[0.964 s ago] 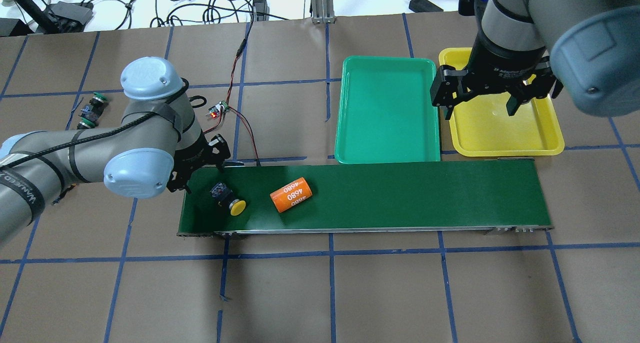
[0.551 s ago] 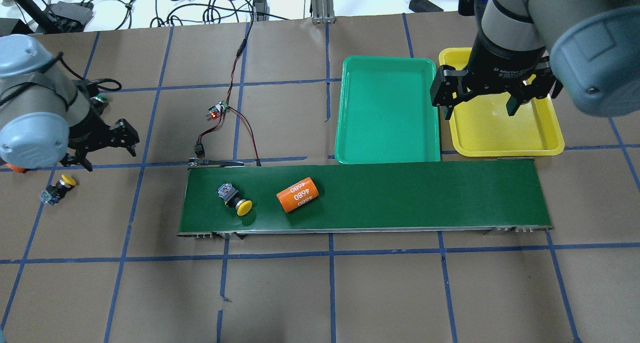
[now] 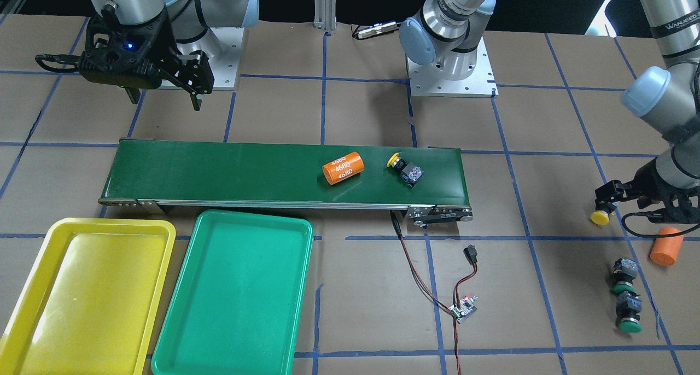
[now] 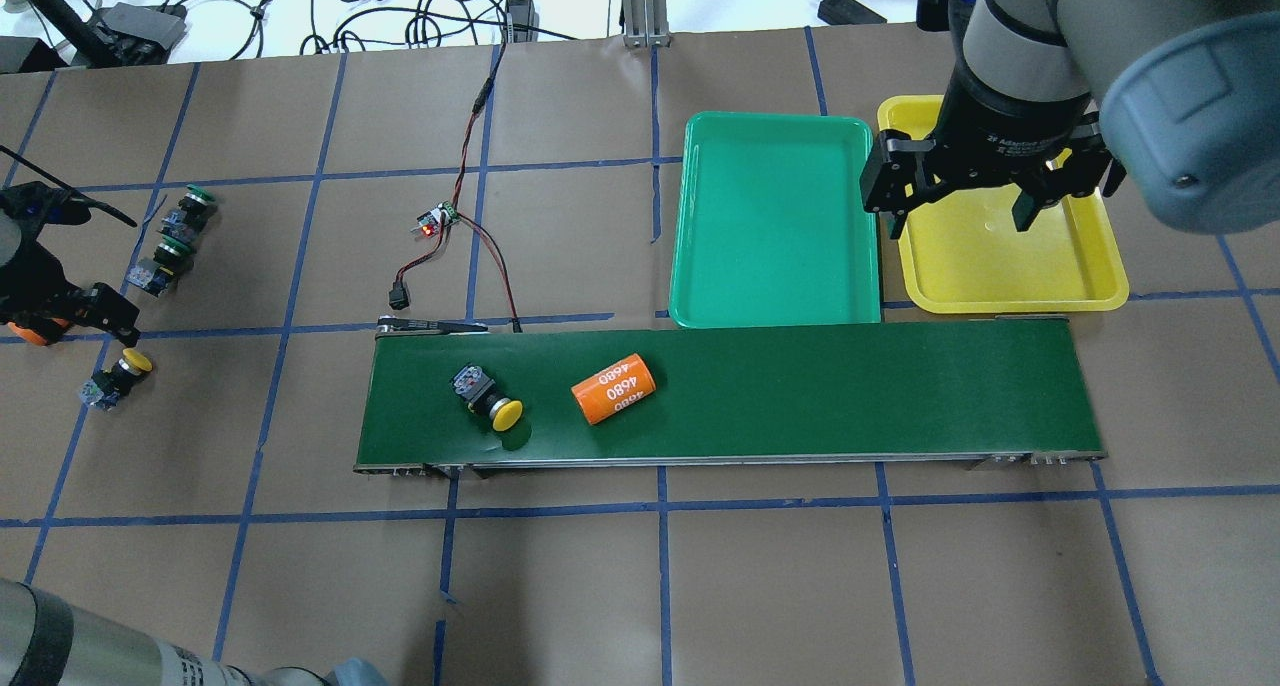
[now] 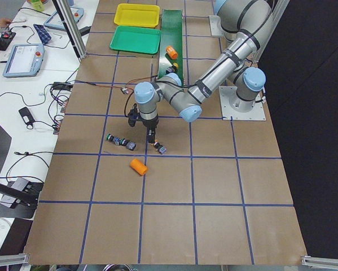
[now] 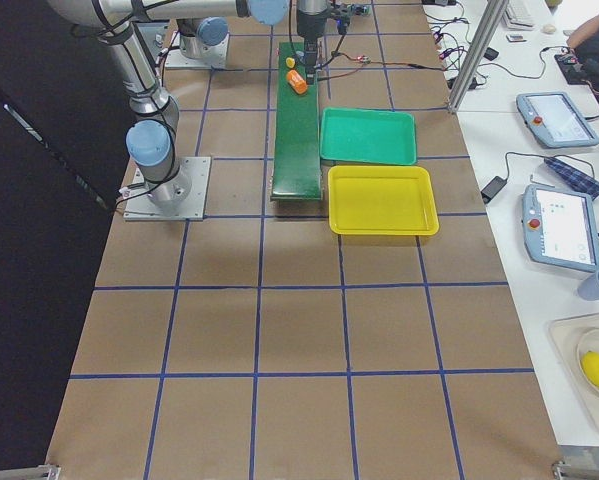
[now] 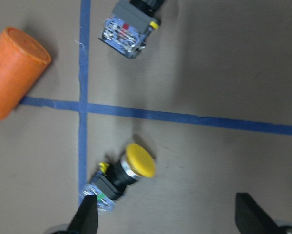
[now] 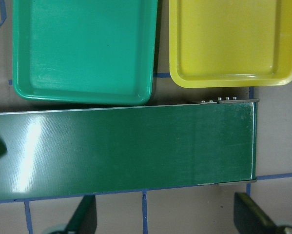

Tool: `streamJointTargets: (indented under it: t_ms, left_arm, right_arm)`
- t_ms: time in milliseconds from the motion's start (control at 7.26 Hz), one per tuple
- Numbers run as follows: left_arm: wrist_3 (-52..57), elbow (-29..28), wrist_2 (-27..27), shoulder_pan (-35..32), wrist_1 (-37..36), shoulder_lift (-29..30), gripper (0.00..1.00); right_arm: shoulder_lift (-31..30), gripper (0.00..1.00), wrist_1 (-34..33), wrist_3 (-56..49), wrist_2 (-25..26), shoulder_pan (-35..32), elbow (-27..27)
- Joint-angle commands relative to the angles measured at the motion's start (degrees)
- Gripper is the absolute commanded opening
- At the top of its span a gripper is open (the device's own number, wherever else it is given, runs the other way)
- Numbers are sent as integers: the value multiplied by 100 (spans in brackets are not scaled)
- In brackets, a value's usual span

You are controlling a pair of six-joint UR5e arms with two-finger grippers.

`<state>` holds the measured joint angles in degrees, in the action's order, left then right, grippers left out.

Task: Sort buttons by color to trays
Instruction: 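Grasp a second yellow-capped button on the table with the left gripper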

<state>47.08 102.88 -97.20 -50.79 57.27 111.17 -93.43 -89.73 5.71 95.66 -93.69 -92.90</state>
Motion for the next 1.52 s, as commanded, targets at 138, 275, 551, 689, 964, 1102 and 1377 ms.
streamJointTargets:
  t_ms: [138,275,551,689,964,1102,1377]
  left_arm:
    - [2302,57,17,175,-75,351,100]
    - [2489,83,8,175,-484,475,100]
    - [2667,92,26,279,-638,634,88]
    - [2684,135,34,315,-638,651,6]
    - [2605,241,52,333,-620,503,0]
    - [2283,363,87,229,-377,163,0]
    - [2034,522,611,-218,728,-926,0]
  right_arm:
    - [0,100,0,0,6,0,0]
    - [0,100,0,-8,6,0,0]
    - [0,100,0,-9,-3,0,0]
    - [0,100,0,-9,-3,0,0]
    - [0,100,0,0,6,0,0]
    - [0,100,0,0,6,0,0]
    - [0,100,0,0,-3,-9,-9]
